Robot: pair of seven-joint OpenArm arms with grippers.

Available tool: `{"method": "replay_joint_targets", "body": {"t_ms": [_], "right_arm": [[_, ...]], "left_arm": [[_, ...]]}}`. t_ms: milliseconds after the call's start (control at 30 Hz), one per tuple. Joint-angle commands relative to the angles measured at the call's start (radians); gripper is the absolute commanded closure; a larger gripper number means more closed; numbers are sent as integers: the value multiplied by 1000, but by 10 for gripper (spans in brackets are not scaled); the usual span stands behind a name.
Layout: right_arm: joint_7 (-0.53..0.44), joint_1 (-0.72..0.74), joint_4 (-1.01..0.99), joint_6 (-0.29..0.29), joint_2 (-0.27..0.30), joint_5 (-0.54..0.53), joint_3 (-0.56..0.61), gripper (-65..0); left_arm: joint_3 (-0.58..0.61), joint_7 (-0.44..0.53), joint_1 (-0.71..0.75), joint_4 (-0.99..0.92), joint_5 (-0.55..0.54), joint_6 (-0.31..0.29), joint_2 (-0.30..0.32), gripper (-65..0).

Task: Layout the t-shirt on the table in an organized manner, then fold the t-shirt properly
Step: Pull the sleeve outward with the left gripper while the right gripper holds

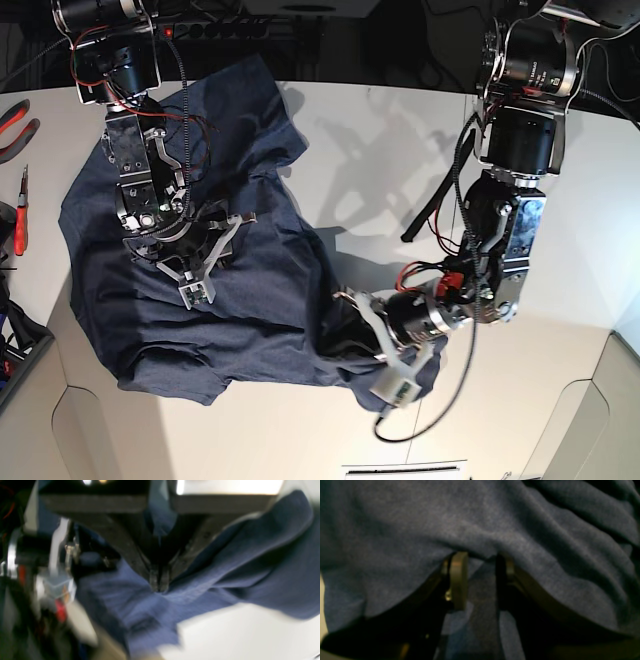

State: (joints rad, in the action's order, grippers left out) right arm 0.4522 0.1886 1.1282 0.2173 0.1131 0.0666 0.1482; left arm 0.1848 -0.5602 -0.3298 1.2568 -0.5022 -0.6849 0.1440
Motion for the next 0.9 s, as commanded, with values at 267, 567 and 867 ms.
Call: {"method": "replay_joint_targets", "body": {"t_ms": [267, 567, 867], "right_arm": [[73, -1, -10, -1, 3, 19, 0, -189], [73, -2, -10, 0, 3, 19, 0, -189], [75, -1, -10, 0, 3, 19, 0, -189]], "left_arm": [[432, 22, -81, 19, 287, -13, -3, 0], [465, 28, -82, 26, 439, 188, 7, -204], [214, -21, -2, 176, 410, 330, 68, -204]]}}
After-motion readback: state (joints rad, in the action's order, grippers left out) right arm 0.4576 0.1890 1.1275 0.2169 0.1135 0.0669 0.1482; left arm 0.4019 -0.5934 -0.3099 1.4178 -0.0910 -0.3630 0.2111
